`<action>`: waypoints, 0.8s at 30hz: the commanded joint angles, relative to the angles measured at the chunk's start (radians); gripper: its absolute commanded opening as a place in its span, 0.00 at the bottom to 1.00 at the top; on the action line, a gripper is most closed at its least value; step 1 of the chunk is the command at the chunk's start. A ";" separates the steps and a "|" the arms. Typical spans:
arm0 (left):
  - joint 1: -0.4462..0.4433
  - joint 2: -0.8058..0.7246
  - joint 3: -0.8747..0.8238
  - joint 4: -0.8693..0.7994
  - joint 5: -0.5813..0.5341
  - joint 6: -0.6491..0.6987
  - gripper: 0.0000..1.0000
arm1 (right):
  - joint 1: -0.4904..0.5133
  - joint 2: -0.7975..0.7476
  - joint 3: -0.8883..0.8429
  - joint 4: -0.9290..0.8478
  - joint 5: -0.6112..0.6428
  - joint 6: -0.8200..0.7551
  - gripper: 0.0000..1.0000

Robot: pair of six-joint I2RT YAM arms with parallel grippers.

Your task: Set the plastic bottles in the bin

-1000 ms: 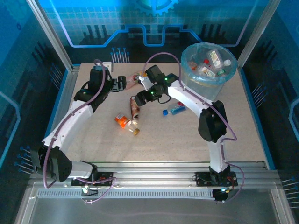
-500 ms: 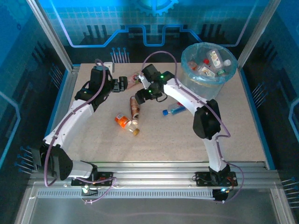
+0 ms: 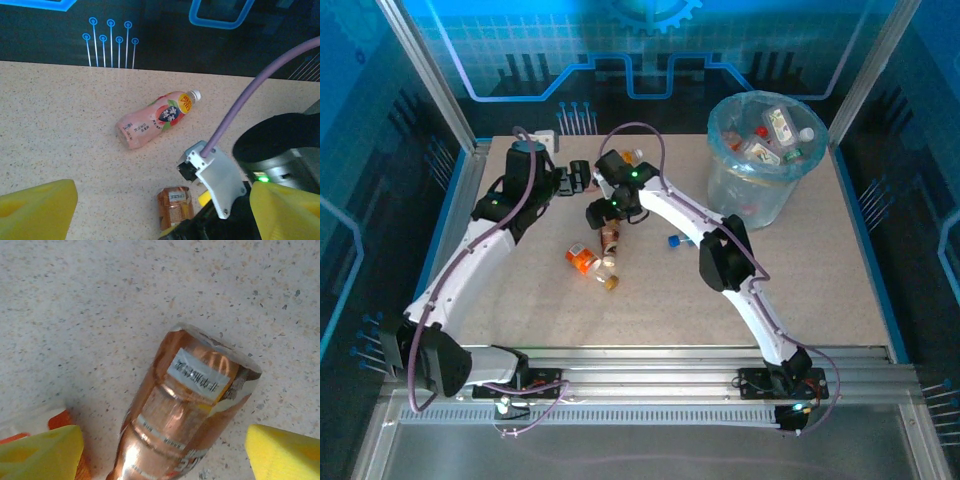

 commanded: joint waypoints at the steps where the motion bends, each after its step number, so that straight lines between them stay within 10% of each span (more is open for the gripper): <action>1: 0.008 -0.031 -0.004 -0.025 0.024 -0.032 0.91 | 0.002 0.042 0.043 -0.015 0.007 0.047 0.86; 24: 0.008 -0.043 0.017 -0.055 0.038 -0.076 0.90 | -0.015 0.086 0.092 -0.029 -0.080 0.032 0.66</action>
